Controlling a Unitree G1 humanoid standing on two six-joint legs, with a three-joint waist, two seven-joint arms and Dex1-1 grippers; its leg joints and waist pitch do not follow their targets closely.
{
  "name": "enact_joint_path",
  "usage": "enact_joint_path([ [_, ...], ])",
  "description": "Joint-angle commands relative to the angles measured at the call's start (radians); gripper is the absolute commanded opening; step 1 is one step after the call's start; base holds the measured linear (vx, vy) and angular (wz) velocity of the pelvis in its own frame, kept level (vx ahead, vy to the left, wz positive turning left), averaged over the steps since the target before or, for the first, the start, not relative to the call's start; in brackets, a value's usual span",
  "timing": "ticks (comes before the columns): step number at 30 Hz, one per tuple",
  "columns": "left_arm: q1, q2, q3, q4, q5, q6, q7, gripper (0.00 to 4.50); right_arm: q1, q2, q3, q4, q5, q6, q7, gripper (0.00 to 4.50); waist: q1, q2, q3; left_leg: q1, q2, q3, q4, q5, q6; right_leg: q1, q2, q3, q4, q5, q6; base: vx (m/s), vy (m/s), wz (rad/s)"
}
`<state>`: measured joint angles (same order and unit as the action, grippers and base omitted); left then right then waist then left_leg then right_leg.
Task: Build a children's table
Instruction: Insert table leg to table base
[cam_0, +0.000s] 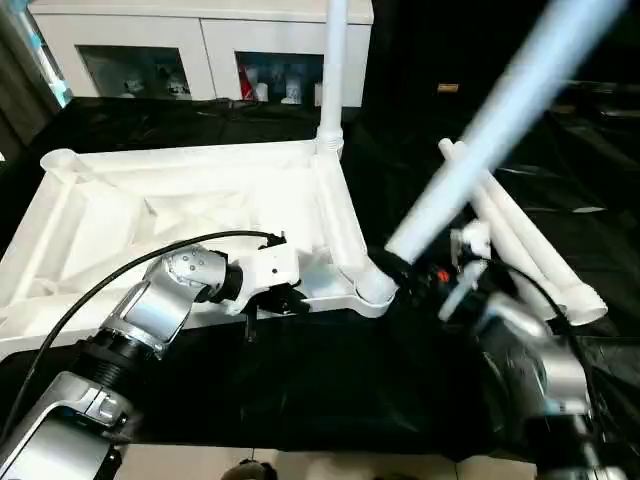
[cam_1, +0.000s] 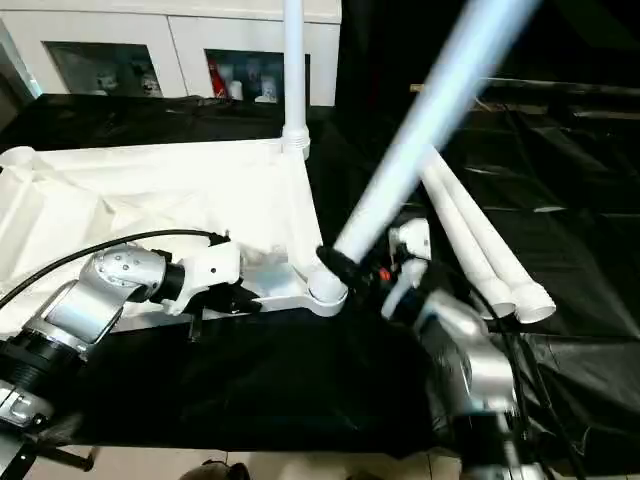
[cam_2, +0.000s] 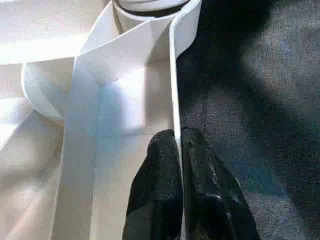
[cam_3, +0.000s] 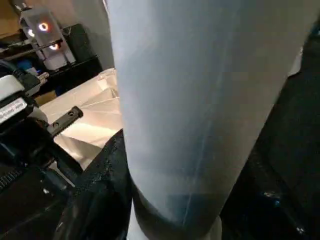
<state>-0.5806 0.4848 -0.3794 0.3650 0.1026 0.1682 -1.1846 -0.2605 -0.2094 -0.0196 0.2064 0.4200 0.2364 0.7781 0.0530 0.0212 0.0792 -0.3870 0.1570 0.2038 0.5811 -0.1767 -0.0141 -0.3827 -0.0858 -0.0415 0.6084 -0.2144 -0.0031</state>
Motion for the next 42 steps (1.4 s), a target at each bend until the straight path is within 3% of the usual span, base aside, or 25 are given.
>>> enact_joint_path([
  [1,-0.001,0.008,-0.025,0.008,0.017,-0.009,-0.008,0.00,0.052,-0.026,0.047,0.057,-0.088,0.018,-0.027,1.89,-0.001,0.012,-0.046,0.032,0.079,-0.042,-0.093,-0.360,-0.039,0.016,-0.076,0.049,-0.084,-0.223,-0.239,0.000,0.000,0.00],
  [3,-0.004,0.003,-0.025,0.013,0.018,-0.010,-0.004,0.00,0.058,-0.020,0.061,0.048,-0.106,0.001,-0.028,1.89,-0.001,0.009,-0.048,0.034,0.080,-0.042,-0.093,-0.359,-0.039,0.015,-0.076,0.051,-0.088,-0.248,-0.227,0.000,0.000,0.00],
  [7,-0.005,0.000,-0.026,0.014,0.017,-0.010,-0.004,0.00,0.055,-0.021,0.079,0.049,-0.121,-0.008,-0.029,1.88,-0.002,0.010,-0.050,0.031,0.081,-0.042,-0.094,-0.326,-0.026,0.016,-0.072,0.050,-0.083,-0.197,-0.233,0.000,0.000,0.00],
  [10,-0.006,-0.002,-0.026,0.015,0.017,-0.010,-0.003,0.00,0.048,-0.026,0.088,0.054,-0.129,-0.011,-0.027,1.88,-0.002,0.010,-0.049,0.030,0.081,-0.042,-0.094,-0.328,-0.021,0.016,-0.073,0.049,-0.083,-0.209,-0.235,0.000,0.000,0.00],
  [12,-0.006,-0.005,-0.029,0.015,0.018,-0.012,-0.003,0.00,0.010,-0.041,0.122,0.088,-0.158,-0.018,-0.016,1.88,-0.005,0.004,-0.047,0.030,0.081,-0.041,-0.095,-0.335,-0.023,0.014,-0.073,0.050,-0.087,-0.241,-0.228,0.000,0.000,0.00],
  [16,-0.003,-0.005,-0.032,0.012,0.018,-0.015,-0.006,0.00,-0.039,-0.055,0.153,0.132,-0.191,-0.023,0.008,1.88,-0.008,0.007,-0.044,0.031,0.080,-0.044,-0.096,-0.371,-0.034,0.011,-0.077,0.052,-0.093,-0.318,-0.211,0.000,0.000,0.00],
  [17,-0.001,-0.005,-0.034,0.009,0.018,-0.016,-0.009,0.00,-0.065,-0.060,0.168,0.153,-0.206,-0.022,0.021,1.88,-0.011,-0.001,-0.041,0.031,0.080,-0.045,-0.096,-0.376,-0.030,0.008,-0.078,0.052,-0.096,-0.357,-0.202,0.000,0.000,0.00],
  [19,-0.001,-0.005,-0.034,0.009,0.018,-0.016,-0.009,0.00,-0.065,-0.060,0.168,0.153,-0.206,-0.022,0.021,1.88,-0.015,-0.001,-0.040,0.028,0.081,-0.047,-0.097,-0.383,-0.033,0.008,-0.079,0.053,-0.098,-0.381,-0.192,0.000,0.000,0.00],
  [20,0.001,-0.005,-0.036,0.004,0.017,-0.015,-0.012,0.00,-0.089,-0.067,0.184,0.171,-0.219,-0.021,0.038,1.88,-0.017,-0.006,-0.040,0.030,0.081,-0.047,-0.096,-0.385,-0.030,0.005,-0.079,0.053,-0.098,-0.395,-0.188,0.000,0.000,0.00],
  [25,0.005,-0.006,-0.039,-0.004,0.017,-0.015,-0.015,0.00,-0.131,-0.093,0.242,0.197,-0.243,-0.010,0.105,1.88,-0.023,-0.014,-0.036,0.029,0.082,-0.047,-0.097,-0.384,-0.024,0.002,-0.078,0.055,-0.102,-0.417,-0.182,0.000,0.000,0.00],
  [27,0.006,-0.005,-0.040,-0.007,0.016,-0.015,-0.016,0.00,-0.133,-0.105,0.265,0.197,-0.252,-0.010,0.128,1.88,-0.021,-0.010,-0.037,0.030,0.083,-0.046,-0.097,-0.380,-0.023,0.000,-0.078,0.055,-0.101,-0.406,-0.182,0.000,0.000,0.00],
  [33,0.009,-0.002,-0.038,-0.012,0.012,-0.019,-0.025,0.00,-0.154,-0.113,0.295,0.228,-0.282,-0.033,0.154,1.88,-0.021,-0.011,-0.037,0.037,0.084,-0.047,-0.100,-0.414,-0.037,-0.005,-0.076,0.056,-0.102,-0.401,-0.183,0.000,0.000,0.00],
  [37,0.007,-0.008,-0.031,-0.009,0.003,-0.022,-0.025,0.00,-0.182,-0.097,0.286,0.247,-0.278,-0.048,0.144,1.88,-0.024,-0.013,-0.037,0.034,0.084,-0.049,-0.103,-0.434,-0.046,-0.005,-0.073,0.055,-0.099,-0.376,-0.186,0.000,0.000,0.00],
  [42,0.006,-0.010,-0.029,-0.009,0.000,-0.023,-0.026,0.00,-0.198,-0.094,0.286,0.250,-0.270,-0.040,0.155,1.88,-0.024,-0.014,-0.033,0.037,0.084,-0.052,-0.104,-0.476,-0.055,-0.011,-0.078,0.058,-0.108,-0.455,-0.168,0.000,0.000,0.00],
])
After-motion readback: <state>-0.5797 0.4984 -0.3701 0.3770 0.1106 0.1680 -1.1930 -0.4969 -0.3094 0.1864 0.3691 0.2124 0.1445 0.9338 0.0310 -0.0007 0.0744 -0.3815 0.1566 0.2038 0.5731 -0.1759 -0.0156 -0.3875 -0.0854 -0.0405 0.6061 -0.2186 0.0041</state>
